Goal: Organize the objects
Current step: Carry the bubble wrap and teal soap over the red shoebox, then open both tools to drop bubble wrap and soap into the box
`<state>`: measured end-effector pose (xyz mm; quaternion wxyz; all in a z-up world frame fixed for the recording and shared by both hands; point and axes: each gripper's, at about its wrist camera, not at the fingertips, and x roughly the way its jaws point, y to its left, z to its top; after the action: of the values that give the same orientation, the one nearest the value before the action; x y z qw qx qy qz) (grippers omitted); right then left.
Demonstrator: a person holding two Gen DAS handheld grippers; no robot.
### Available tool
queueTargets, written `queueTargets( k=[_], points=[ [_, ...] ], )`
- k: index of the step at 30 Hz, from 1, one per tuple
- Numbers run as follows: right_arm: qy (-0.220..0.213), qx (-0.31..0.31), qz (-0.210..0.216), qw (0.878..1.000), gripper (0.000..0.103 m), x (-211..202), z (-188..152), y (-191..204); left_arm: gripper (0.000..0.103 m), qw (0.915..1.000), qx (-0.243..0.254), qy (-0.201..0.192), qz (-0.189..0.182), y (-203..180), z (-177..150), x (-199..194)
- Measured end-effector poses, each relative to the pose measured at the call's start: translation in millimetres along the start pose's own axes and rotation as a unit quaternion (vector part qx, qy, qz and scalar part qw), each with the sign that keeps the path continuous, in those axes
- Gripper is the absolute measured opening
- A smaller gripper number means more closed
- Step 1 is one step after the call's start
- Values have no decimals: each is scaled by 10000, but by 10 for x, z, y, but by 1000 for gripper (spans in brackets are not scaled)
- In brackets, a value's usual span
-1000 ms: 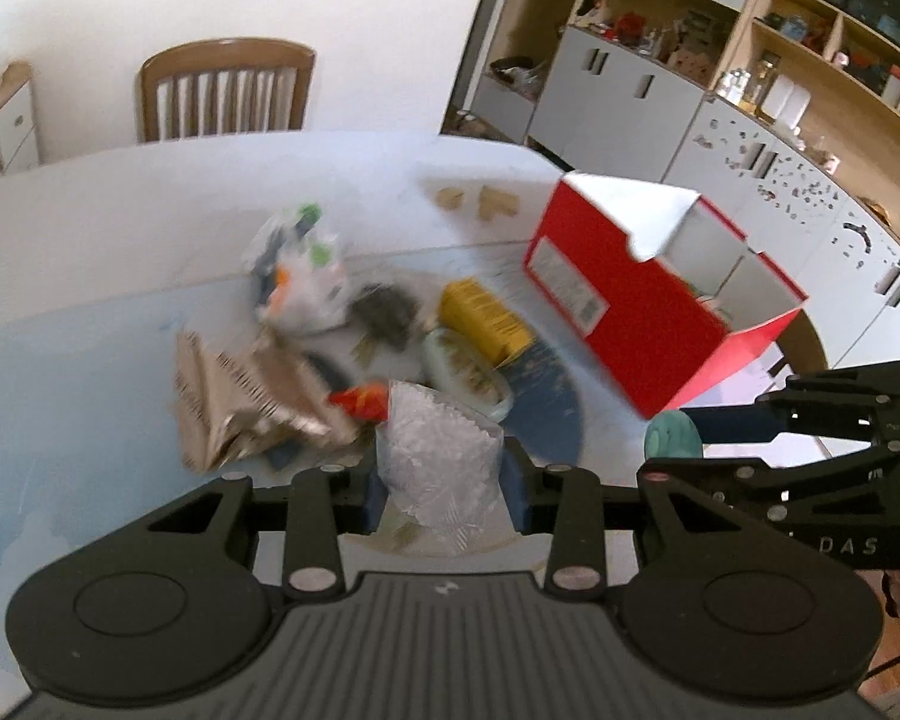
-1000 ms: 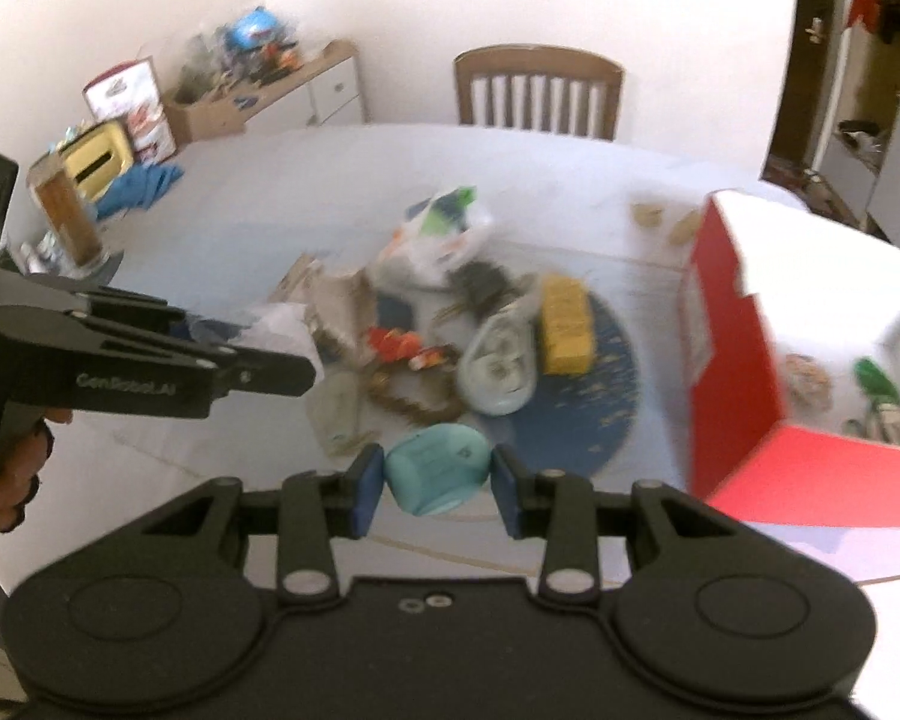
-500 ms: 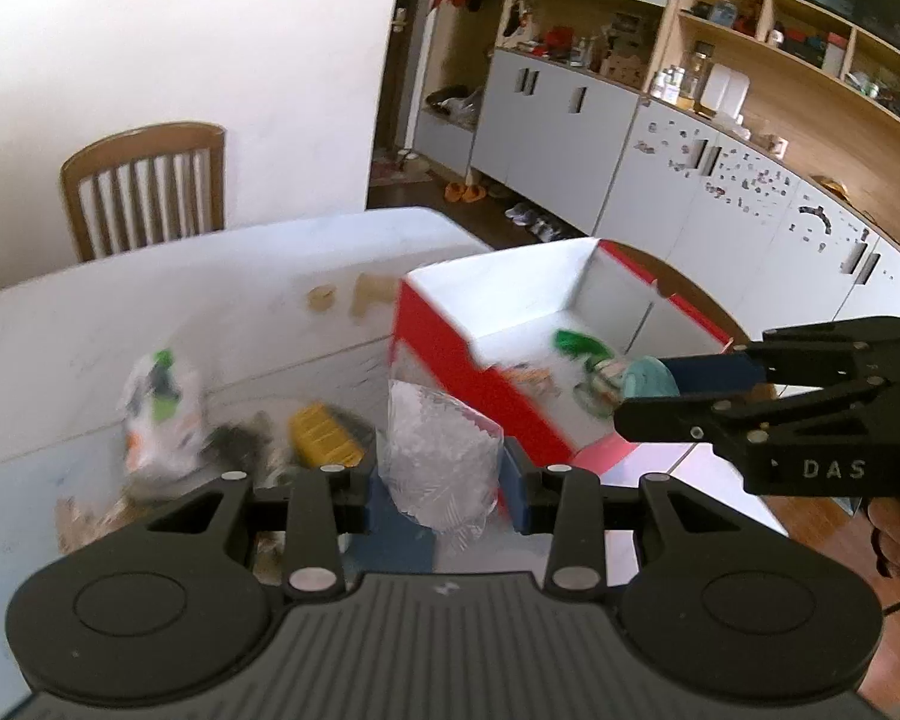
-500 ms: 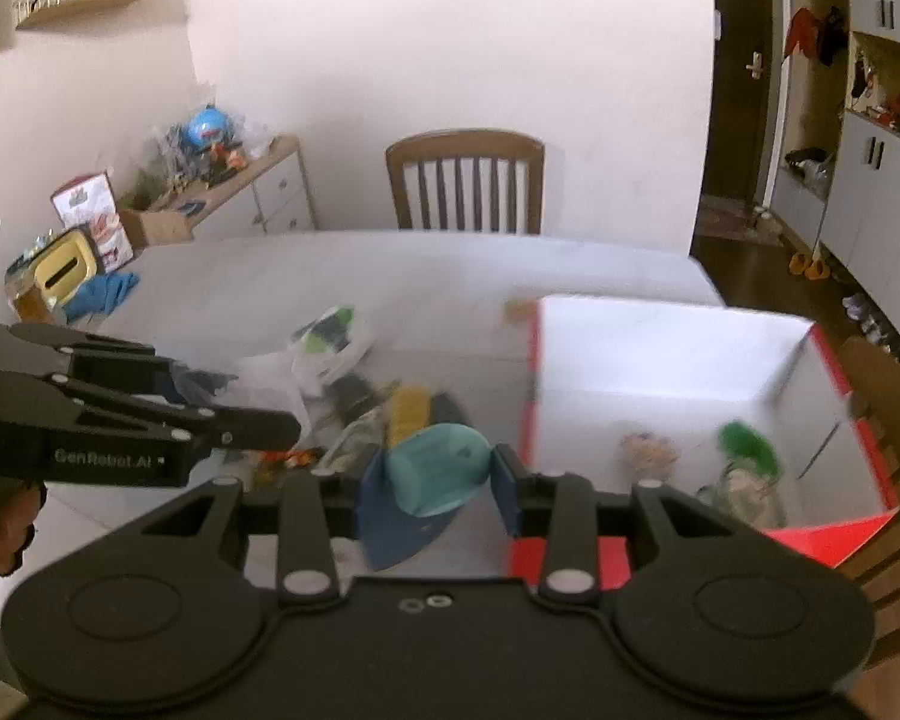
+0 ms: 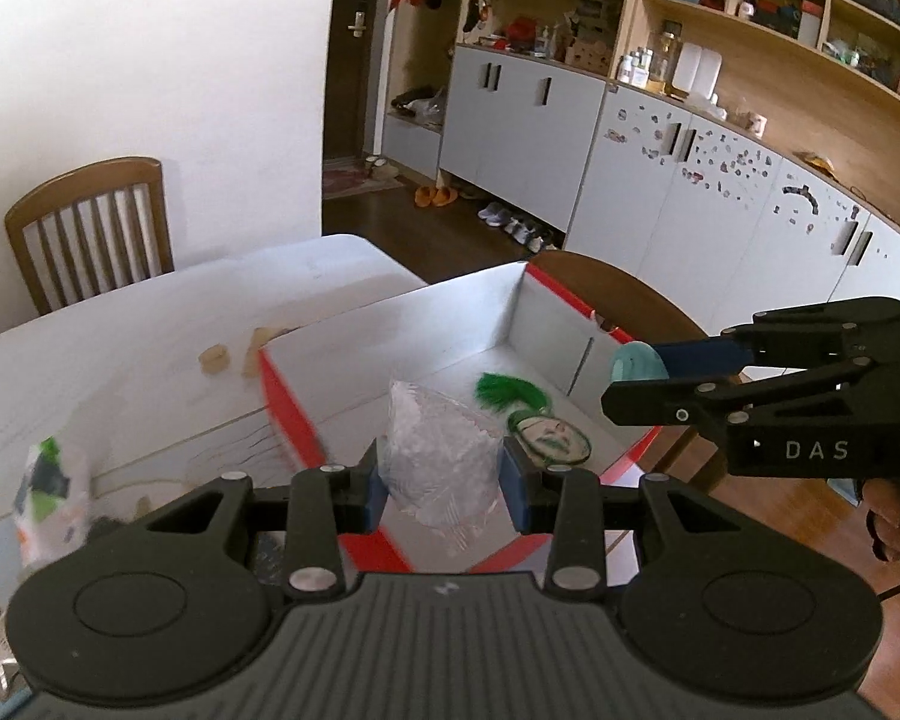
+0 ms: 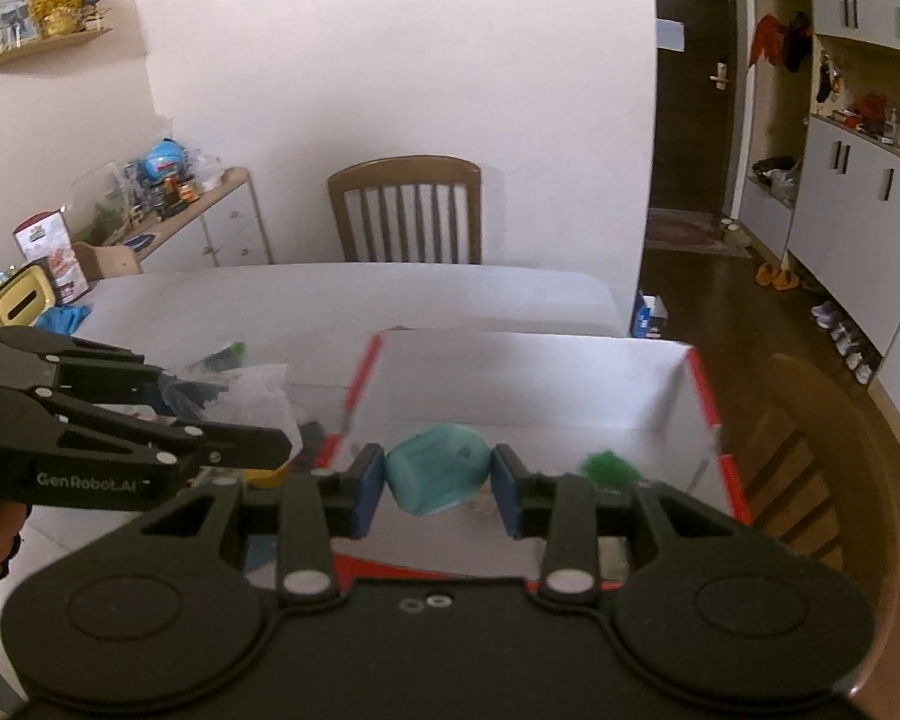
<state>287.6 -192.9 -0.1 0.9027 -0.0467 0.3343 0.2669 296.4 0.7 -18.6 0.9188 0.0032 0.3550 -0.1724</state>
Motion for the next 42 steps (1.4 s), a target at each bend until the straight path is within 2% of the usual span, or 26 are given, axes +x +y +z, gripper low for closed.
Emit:
queueTargets(
  k=[8, 16, 24, 31, 38, 42],
  points=[
    [207, -18, -82, 9998, 37, 170, -89, -349, 37, 9995, -148, 259, 62, -106, 163, 500],
    [501, -222, -6, 9985, 37, 487, -148, -421, 37, 9983, -57, 450, 355, -96, 267, 961],
    [931, -366, 154, 9949, 37, 923, -138, -489, 38, 9957, -61, 818, 428, -35, 309, 1481],
    [1471, -339, 282, 9881, 37, 1296, -237, -531, 38, 9911, -329, 1193, 480, 65, 361, 1871],
    [1723, -497, 433, 9828, 37, 1490, -252, -536, 38, 9837, -294, 1649, 648, 56, 390, 2173],
    [1859, -490, 483, 9802, 37, 1571, -254, -525, 38, 9796, -365, 1874, 624, 69, 385, 2300]
  ],
)
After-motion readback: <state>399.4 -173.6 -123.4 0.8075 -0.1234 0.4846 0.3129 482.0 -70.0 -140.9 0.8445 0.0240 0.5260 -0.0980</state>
